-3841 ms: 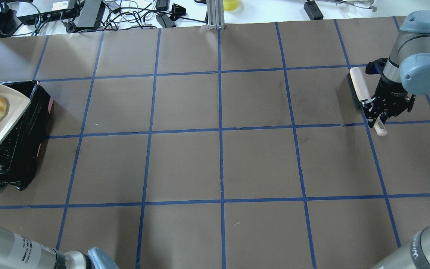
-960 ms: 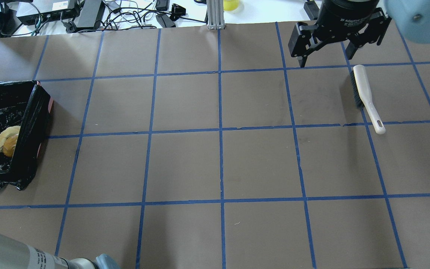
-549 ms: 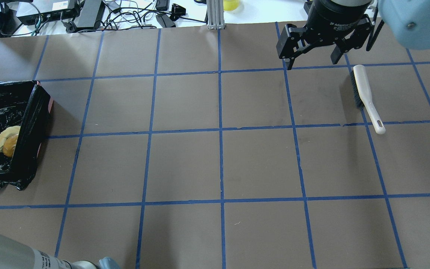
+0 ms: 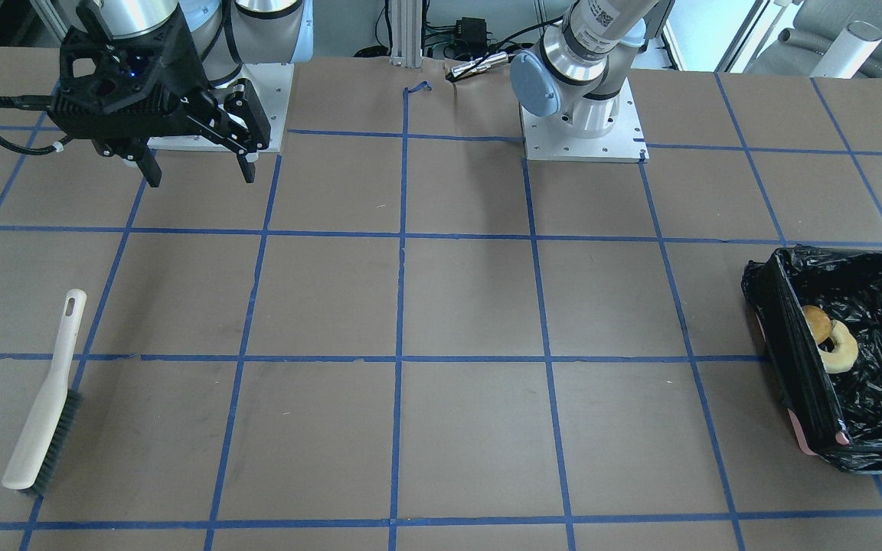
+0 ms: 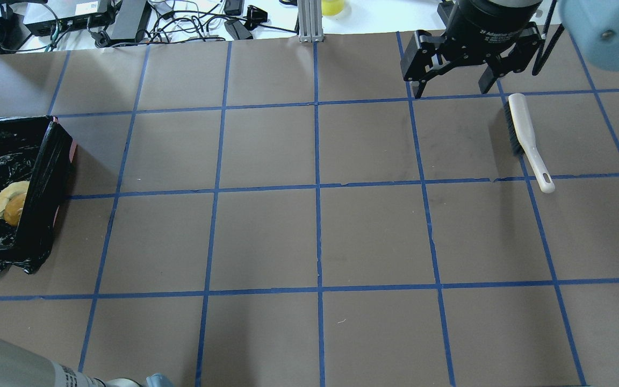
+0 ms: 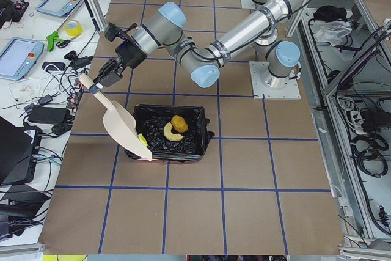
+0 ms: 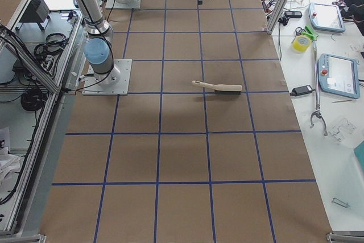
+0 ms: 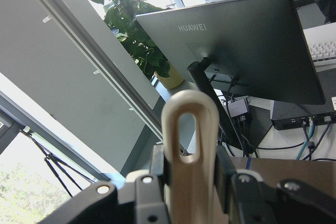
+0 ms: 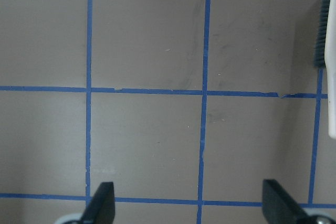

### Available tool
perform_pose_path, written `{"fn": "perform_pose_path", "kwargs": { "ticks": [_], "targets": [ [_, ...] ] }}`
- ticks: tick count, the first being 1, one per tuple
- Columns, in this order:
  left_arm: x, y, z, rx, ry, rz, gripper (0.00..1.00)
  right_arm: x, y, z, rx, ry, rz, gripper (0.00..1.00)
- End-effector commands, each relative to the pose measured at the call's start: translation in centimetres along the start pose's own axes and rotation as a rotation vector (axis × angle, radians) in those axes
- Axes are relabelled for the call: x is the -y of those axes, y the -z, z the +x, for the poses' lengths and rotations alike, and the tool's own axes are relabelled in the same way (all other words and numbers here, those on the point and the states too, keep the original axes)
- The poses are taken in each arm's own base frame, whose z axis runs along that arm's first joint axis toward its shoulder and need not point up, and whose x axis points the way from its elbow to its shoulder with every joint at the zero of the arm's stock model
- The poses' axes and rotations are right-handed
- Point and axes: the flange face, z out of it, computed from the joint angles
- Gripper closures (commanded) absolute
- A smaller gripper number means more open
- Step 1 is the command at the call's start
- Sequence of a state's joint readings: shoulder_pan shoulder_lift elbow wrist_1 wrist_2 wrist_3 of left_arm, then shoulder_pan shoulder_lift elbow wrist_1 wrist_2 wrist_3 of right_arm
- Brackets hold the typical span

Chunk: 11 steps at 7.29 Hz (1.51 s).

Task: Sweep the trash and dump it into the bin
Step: 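Shake the tilted dustpan above the bin with the left gripper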

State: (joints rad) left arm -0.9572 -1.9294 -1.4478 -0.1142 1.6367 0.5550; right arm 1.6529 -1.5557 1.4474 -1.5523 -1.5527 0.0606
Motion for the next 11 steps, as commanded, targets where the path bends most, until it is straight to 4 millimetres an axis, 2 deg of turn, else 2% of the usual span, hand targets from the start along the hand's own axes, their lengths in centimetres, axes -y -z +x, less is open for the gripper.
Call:
{"fn": "perform_pose_path", "kwargs": {
  "ticks": [1,3,6,8,9,11],
  "targets": [
    [1.3,2.3,3.3,0.051,-0.034,-0.031,1.0,-0.1,-0.1,0.1,0.0,-0.031,-0.004,0.0],
    [1.3,2.4,3.6,0.039,-0.025,-0.041,1.0,-0.2,-0.6,-0.1,0.015,-0.023,-0.008,0.0],
    [-0.7,0.4,6.3,-0.037,0.224,-0.296,1.0,-0.2,-0.7,-0.1,0.015,-0.023,-0.01,0.0],
    [0.6,2.7,7.0,-0.045,0.256,-0.357,1.0,-0.2,-0.7,-0.1,0.015,-0.023,-0.011,0.0],
    [0.6,3.5,8.1,-0.047,0.299,-0.418,1.0,-0.2,-0.7,-0.1,0.015,-0.022,-0.011,0.0],
    [1.2,6.8,11.0,-0.041,0.393,-0.572,1.0,-0.2,-0.7,-0.2,0.015,-0.023,-0.011,0.0]
  ]
}}
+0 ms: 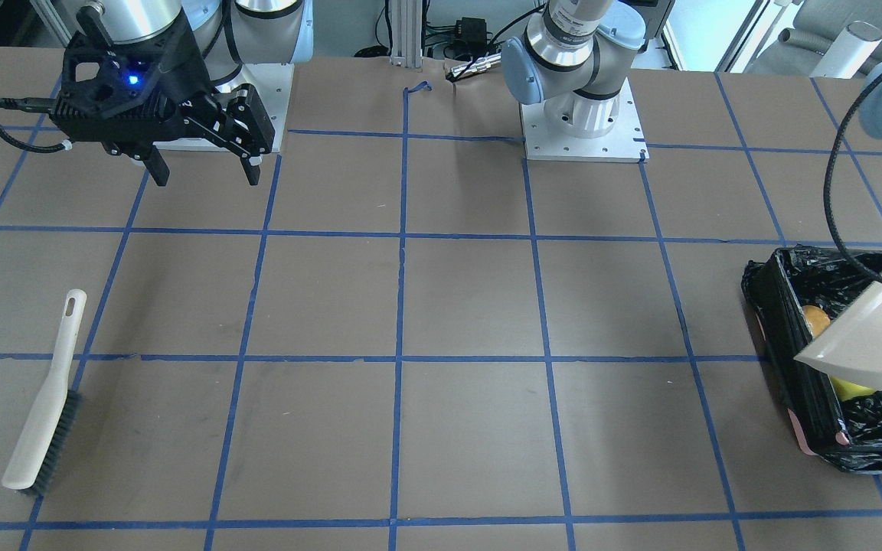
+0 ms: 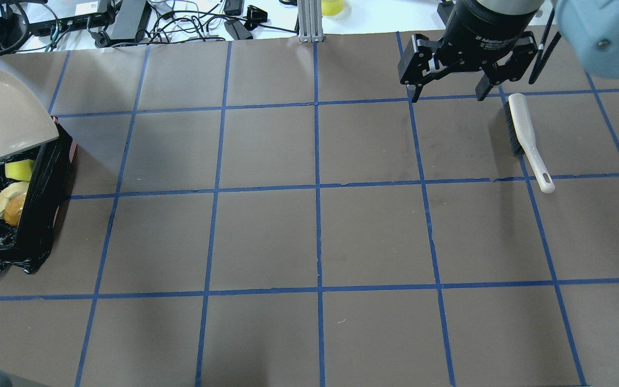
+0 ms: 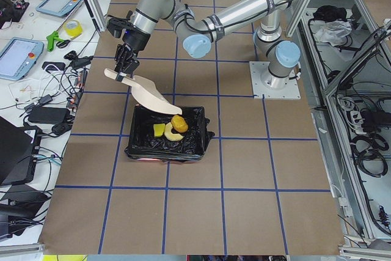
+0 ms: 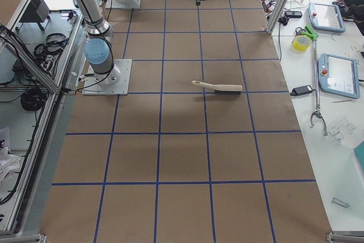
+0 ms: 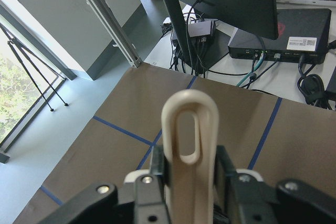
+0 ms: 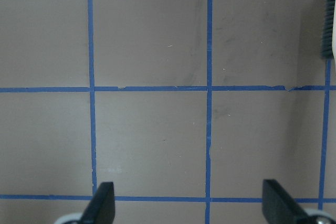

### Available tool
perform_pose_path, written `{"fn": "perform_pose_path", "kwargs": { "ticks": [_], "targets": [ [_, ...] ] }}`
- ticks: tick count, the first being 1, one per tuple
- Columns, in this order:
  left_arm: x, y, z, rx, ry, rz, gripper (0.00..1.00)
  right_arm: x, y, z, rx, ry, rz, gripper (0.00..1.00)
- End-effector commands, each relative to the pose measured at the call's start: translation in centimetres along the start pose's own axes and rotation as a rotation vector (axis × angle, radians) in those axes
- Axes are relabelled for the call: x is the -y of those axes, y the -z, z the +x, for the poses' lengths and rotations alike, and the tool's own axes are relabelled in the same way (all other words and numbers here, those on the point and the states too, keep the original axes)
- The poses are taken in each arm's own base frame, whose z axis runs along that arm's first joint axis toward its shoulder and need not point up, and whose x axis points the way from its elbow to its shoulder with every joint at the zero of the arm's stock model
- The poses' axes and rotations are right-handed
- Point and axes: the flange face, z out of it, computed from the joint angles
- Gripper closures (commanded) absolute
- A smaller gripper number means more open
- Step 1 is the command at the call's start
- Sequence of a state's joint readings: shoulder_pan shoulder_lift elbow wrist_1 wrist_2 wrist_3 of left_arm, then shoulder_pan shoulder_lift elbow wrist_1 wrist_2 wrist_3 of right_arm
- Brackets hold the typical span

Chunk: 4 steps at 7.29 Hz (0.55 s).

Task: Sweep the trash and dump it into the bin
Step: 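Shake the tilted dustpan above the bin with the left gripper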

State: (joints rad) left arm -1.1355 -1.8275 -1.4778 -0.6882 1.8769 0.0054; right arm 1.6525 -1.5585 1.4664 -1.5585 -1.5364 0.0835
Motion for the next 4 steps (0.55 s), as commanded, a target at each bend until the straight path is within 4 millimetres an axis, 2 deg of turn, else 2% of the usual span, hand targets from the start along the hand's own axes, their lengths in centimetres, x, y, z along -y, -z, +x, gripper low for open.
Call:
{"fn": "perform_pose_path", "kwargs": {
  "ticks": [1,2,4],
  "targets": [
    [-2.2,3.2,2.8,0.012,0.137,-0.176,1.0,0.0,0.0,0.0,-0.001,-0.001,0.0,0.0],
    [-3.3,3.2,3.9,0.022,0.247,-0.248,1.0,0.0,0.0,0.0,-0.001,-0.001,0.0,0.0],
    [-4.7,1.9,5.9,0.039,0.356,-0.297,1.0,0.0,0.0,0.0,-0.001,-0.003,0.0,0.0]
  ]
}}
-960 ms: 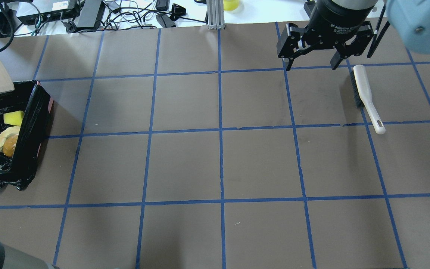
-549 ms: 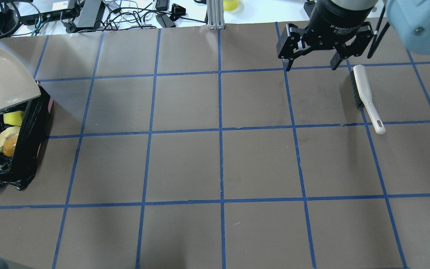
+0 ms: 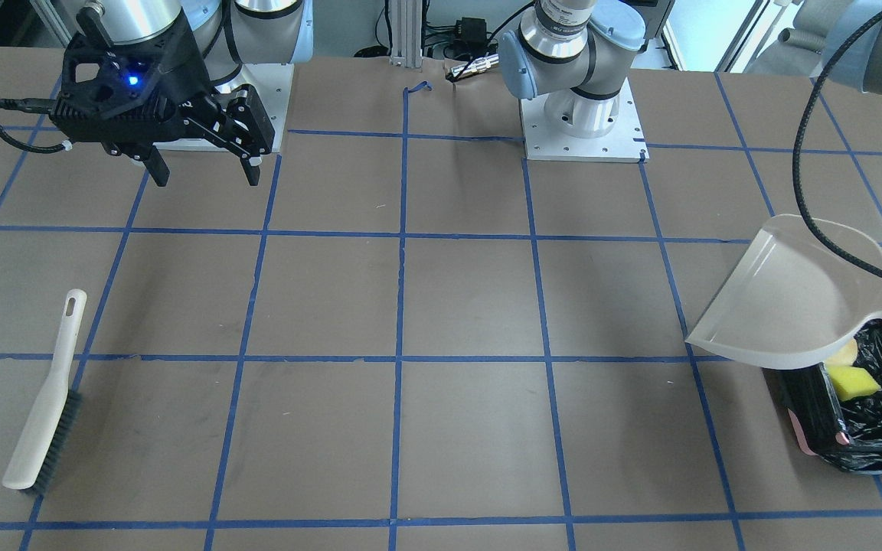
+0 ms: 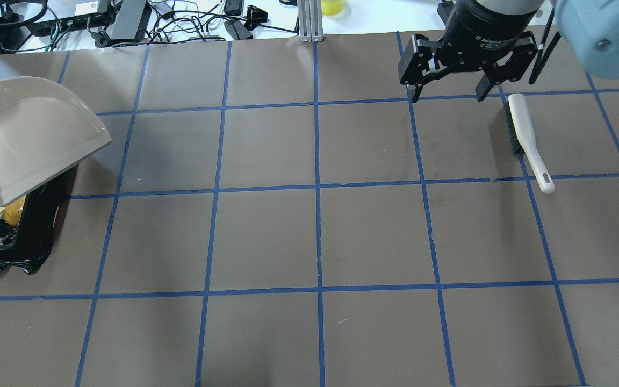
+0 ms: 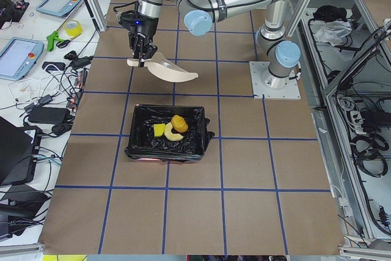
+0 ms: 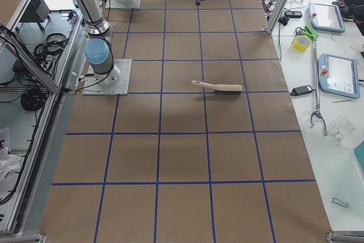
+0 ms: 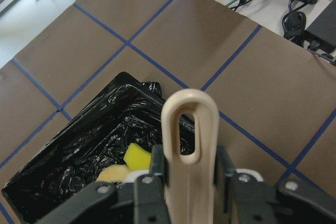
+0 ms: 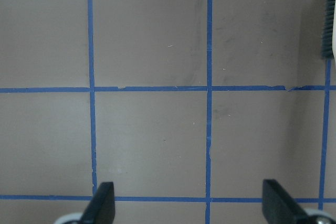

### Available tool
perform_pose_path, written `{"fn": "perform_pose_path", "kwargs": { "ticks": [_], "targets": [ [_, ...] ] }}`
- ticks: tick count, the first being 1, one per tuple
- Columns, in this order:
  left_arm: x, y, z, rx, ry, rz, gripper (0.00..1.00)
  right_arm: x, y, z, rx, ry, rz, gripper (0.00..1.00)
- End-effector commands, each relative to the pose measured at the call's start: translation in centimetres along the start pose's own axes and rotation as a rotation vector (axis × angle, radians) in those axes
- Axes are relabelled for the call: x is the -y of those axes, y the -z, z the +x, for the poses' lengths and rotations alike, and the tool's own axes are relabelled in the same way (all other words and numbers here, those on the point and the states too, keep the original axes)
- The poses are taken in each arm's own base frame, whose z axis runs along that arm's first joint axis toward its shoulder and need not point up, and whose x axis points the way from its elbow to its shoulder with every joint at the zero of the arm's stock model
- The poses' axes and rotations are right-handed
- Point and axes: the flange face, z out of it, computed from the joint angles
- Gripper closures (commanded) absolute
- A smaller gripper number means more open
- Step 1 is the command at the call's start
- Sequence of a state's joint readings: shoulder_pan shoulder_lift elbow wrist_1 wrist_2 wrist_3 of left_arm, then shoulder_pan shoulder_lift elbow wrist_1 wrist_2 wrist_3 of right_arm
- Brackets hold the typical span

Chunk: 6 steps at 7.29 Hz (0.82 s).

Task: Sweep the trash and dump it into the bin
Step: 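Shake the tilted dustpan above the bin with the left gripper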

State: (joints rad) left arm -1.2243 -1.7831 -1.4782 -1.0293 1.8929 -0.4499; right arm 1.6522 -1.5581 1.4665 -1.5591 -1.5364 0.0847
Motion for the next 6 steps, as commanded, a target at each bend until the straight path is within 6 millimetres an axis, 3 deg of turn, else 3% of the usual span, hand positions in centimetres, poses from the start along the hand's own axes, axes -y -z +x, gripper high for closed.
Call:
{"fn": "perform_pose_path", "kwargs": {
  "ticks": [1,3,5,6],
  "targets": [
    [-1.9,-1.2,1.5,0.026,0.138,-0.075,1.0,0.0,0.0,0.0,-0.001,0.0,0.0,0.0],
    [-3.6,-4.8,3.6,-0.008,0.222,-0.202,1.0,0.0,-0.1,0.0,-0.001,0.002,-0.002,0.0],
    [-6.8,-4.1,7.3,-0.009,0.327,-0.221,1.0,0.0,-0.1,0.0,-0.004,0.005,-0.001,0.0],
    [-7.4,-5.3,8.3,0.003,0.375,-0.235,1.0,0.0,-0.1,0.0,-0.004,0.006,-0.001,0.0]
  ]
}}
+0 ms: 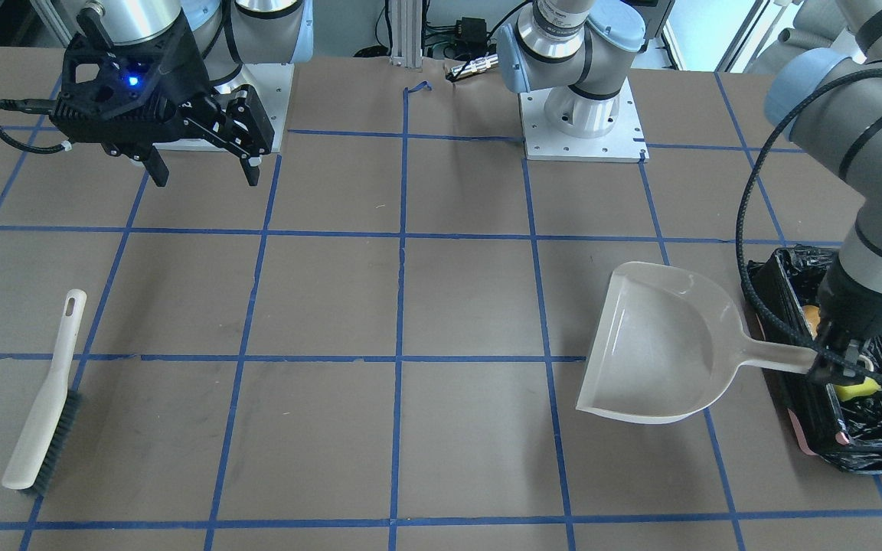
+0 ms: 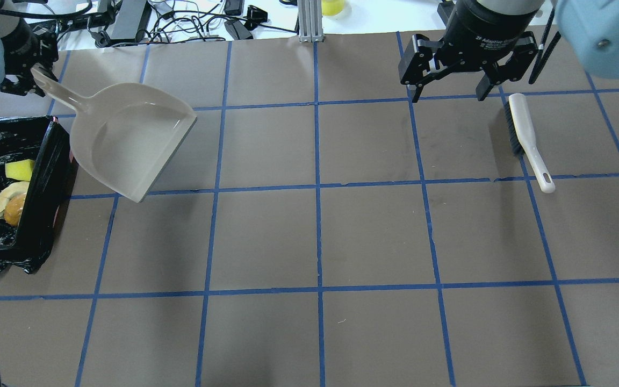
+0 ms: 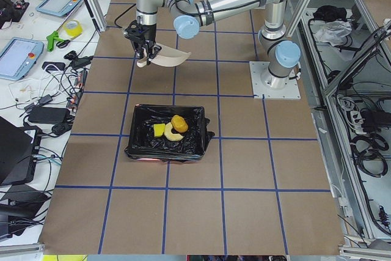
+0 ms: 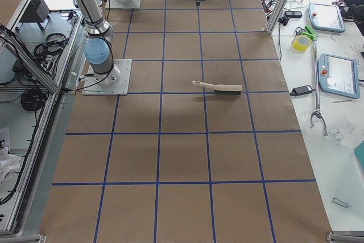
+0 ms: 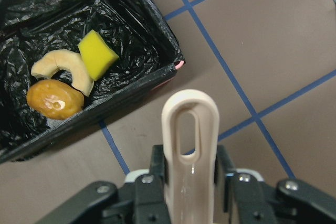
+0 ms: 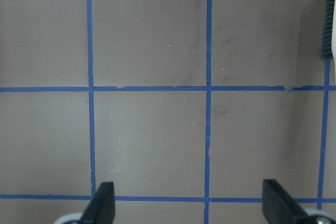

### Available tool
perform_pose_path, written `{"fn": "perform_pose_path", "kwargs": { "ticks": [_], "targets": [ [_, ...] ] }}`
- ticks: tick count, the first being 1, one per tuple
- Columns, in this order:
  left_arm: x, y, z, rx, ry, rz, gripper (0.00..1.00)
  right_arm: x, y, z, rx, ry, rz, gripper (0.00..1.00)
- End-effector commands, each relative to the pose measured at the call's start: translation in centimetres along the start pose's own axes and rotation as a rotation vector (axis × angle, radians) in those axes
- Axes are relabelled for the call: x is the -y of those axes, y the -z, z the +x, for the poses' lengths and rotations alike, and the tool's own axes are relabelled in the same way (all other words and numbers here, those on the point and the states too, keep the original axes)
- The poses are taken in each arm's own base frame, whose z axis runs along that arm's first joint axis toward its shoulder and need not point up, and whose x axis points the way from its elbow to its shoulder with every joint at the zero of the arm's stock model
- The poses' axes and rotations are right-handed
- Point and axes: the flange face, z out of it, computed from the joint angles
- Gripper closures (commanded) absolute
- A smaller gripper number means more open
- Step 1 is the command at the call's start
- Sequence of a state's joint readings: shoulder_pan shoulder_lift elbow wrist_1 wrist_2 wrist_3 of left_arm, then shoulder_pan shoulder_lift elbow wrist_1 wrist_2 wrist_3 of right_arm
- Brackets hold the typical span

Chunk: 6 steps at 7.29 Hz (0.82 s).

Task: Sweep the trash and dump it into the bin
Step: 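Bring the empty dustpan back down onto the table with the left gripper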

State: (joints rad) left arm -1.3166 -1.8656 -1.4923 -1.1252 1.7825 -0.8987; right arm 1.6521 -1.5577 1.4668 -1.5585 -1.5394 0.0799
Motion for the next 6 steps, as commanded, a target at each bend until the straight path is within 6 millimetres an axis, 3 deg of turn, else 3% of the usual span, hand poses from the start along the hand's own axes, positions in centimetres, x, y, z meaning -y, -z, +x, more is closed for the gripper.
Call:
{"fn": "perform_pose_path", "kwargs": {
  "ticks": [1,6],
  "targets": [
    [-2.6,-3.1,2.2,0.015,0.098,-0.049,1.0,0.0,-0.1,0.0,0.001,0.002,-0.002,0.0],
    [-3.7,-11.0,5.4,-0.006,0.176,-0.103,1.0,0.0,0.0,0.0,-0.001,0.003,0.0,0.0]
  ]
}}
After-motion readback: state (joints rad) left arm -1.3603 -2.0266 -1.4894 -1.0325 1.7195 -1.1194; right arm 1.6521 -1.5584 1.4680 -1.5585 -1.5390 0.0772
